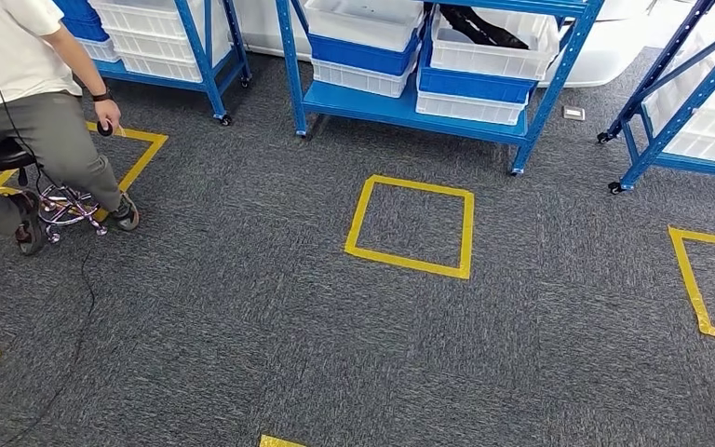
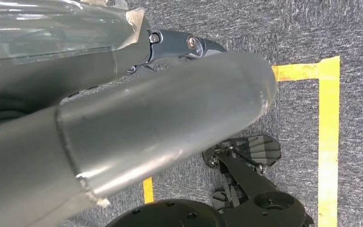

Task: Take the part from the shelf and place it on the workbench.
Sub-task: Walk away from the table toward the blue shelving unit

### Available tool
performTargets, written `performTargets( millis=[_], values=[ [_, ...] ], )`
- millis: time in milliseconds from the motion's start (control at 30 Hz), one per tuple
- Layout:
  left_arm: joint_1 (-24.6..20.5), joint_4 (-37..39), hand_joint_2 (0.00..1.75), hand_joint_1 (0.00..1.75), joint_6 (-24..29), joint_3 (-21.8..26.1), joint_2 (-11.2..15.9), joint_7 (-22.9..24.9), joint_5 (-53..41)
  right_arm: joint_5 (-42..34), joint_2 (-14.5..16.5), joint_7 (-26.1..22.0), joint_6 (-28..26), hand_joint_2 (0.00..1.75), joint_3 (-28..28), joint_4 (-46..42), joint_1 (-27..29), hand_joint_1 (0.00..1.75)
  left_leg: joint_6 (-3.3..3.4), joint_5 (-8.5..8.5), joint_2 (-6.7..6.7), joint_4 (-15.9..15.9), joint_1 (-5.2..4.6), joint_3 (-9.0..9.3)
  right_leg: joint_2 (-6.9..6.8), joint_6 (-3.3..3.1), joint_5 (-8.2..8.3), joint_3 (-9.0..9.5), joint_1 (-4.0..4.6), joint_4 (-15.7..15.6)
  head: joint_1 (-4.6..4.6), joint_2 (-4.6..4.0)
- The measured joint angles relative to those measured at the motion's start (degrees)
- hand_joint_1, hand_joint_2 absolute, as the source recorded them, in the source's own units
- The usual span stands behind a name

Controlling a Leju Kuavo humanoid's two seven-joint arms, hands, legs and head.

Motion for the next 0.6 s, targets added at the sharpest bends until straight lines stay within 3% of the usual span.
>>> performTargets(
  millis=[67, 133, 200, 267, 300, 367, 400, 467, 600],
  values=[
    [0.1, 0.0, 0.0, 0.0, 0.0, 0.0, 0.0, -0.2, 0.0, 0.0, -0.1, -0.1, 0.0, 0.0, 0.0, 0.0, 0.0, 0.0, 0.9, -0.21, -0.07, -0.9, 0.19, 0.86, -0.07, 0.61, 0.01, -0.29, 0.05, 1.5, 0.01, 0.0],
    [0.2, 0.0, 0.0, 0.0, 0.0, 0.0, 0.0, -0.4, -0.1, 0.1, -0.2, -0.2, 0.0, 0.0, 0.0, 0.0, -0.1, 0.0, 1.44, -0.5, 0.0, -1.3, 0.36, 1.87, -0.13, 0.21, -2.28, -2.53, 0.05, 5.7, 0.21, 0.0],
    [0.2, 0.0, 0.0, 0.0, 0.1, 0.0, 0.0, -0.5, -0.1, 0.2, -0.2, -0.2, 0.0, 0.0, 0.0, 0.0, -0.2, 0.0, 1.55, -0.85, 0.09, -1.2, 0.33, 2.18, -0.14, -0.14, -5.4, -6.47, 0.05, 12.8, 0.36, 0.0],
    [0.4, 0.0, 0.0, 0.0, 0.1, 0.0, -0.1, -0.6, -0.1, 0.3, -0.2, -0.2, 0.0, 0.0, 0.0, 0.0, 0.0, 0.0, 1.28, -1.26, 0.03, -1.2, 0.36, 2.63, -0.15, 0.39, -6.19, -8.78, 0.01, 16.1, 0.34, 0.0],
    [0.5, 0.0, 0.0, 0.0, 0.1, 0.0, -0.1, -0.6, -0.1, 0.3, -0.3, -0.2, 0.0, 0.0, 0.0, 0.0, 0.2, 0.0, 0.99, -1.58, -0.02, -1.1, 0.43, 3.11, -0.15, 0.99, -5.04, -8.29, -0.05, 14.5, 0.35, 0.0],
    [0.7, 0.0, 0.0, 0.0, 0.1, 0.0, -0.2, -0.6, -0.1, 0.4, -0.3, -0.2, 0.0, 0.0, 0.0, 0.0, 0.4, 0.0, 0.19, -2.48, -0.06, -1.1, 0.62, 4.38, -0.11, 2.0, -1.13, -5.08, -0.26, 6.8, 0.41, 0.0],
    [0.7, 0.0, 0.0, 0.0, 0.1, 0.0, -0.2, -0.6, -0.1, 0.4, -0.3, -0.2, 0.0, 0.0, 0.0, 0.0, 0.4, 0.0, -0.23, -2.94, -0.05, -1.0, 0.65, 4.93, -0.08, 2.04, -0.09, -3.77, -0.22, 3.5, 0.42, 0.0],
    [0.7, 0.0, 0.0, 0.0, 0.1, 0.0, -0.2, -0.6, -0.1, 0.4, -0.3, -0.2, 0.0, 0.0, 0.0, 0.1, 0.5, 0.0, -0.72, -3.49, -0.02, -0.9, 0.59, 5.45, -0.03, 1.61, -0.11, -2.89, -0.02, 0.9, 0.48, 0.0],
    [0.6, 0.0, 0.0, 0.0, 0.1, 0.0, -0.1, -0.6, -0.1, 0.4, -0.2, -0.2, 0.0, 0.0, 0.0, 0.1, 0.5, 0.0, -0.81, -3.56, -0.03, -0.8, 0.56, 5.57, -0.05, 1.29, -0.66, -2.98, 0.14, 0.7, 0.48, 0.0]
  ],
)
